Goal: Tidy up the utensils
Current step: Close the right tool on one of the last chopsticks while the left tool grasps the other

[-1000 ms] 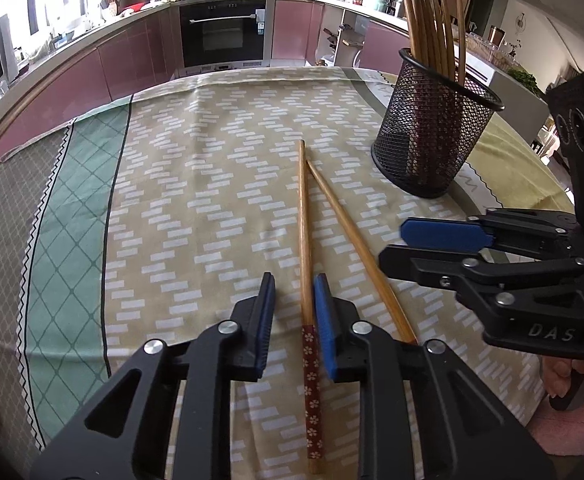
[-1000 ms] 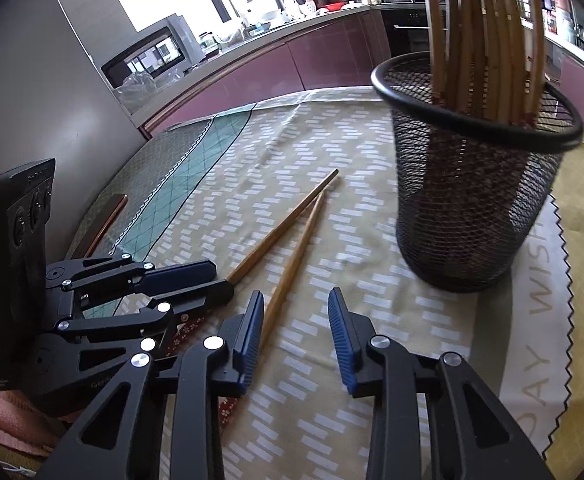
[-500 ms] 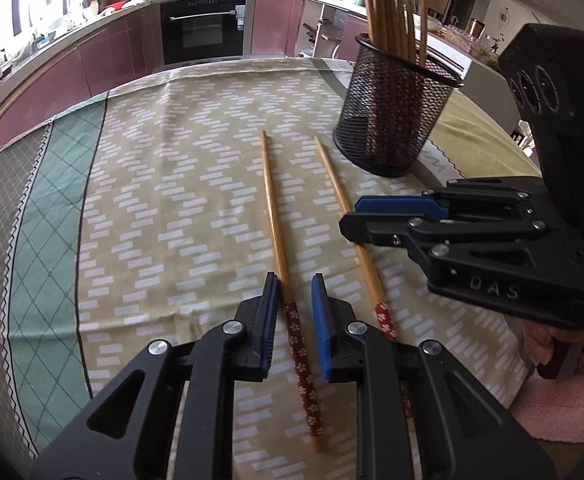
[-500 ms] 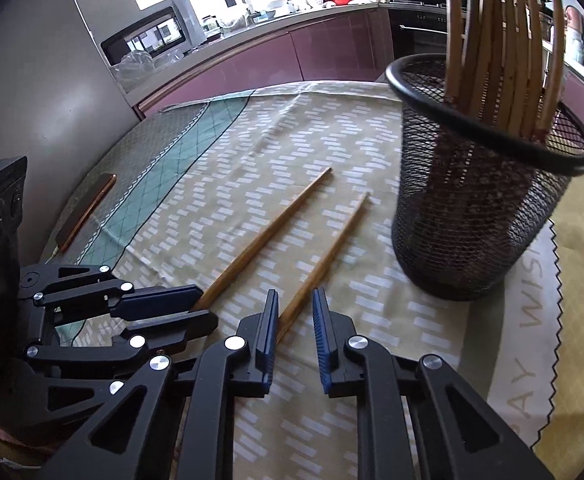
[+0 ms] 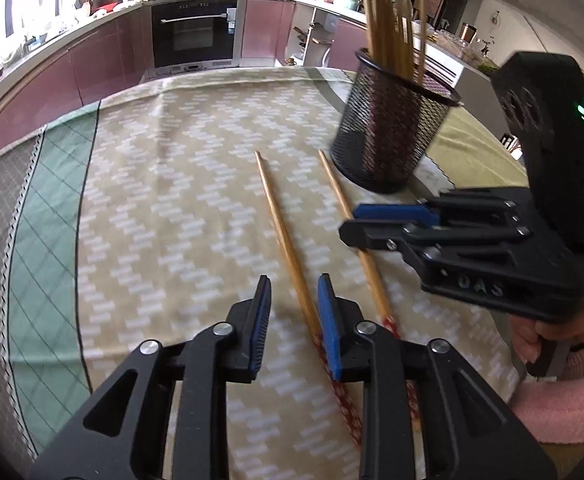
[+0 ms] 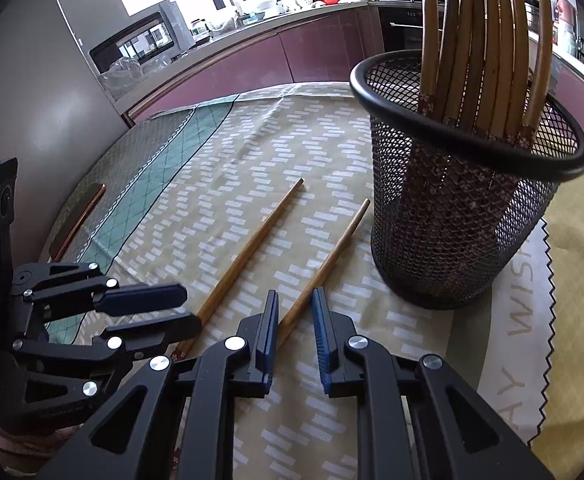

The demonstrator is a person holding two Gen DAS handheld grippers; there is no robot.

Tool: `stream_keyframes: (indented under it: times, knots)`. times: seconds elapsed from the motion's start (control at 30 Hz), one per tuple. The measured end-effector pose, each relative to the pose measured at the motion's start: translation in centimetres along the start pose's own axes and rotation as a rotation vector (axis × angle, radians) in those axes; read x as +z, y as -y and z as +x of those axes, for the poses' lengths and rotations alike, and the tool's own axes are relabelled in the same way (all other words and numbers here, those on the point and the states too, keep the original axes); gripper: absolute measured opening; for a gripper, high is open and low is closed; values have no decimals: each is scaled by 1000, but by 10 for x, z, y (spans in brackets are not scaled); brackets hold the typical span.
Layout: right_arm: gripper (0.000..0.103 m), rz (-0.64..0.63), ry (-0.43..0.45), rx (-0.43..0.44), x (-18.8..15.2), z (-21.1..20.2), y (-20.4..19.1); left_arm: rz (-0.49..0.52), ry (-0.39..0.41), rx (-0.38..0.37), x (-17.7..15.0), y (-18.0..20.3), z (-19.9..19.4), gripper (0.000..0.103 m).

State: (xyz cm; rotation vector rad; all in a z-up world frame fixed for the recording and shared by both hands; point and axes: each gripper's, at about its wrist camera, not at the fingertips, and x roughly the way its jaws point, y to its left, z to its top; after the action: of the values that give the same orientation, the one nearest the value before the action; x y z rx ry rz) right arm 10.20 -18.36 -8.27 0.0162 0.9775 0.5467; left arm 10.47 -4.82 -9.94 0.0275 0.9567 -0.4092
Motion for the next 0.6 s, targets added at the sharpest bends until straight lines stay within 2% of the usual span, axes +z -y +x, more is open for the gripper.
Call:
stream_keyframes:
  times: [0.37,0.6]
  knots:
    - [12,-42,3,-21,7,3,-1,16,-13,50,28,-6,26,25]
    - [14,-19,-4,-40,6,4,-1,11,-16,63,37,-6,35,22]
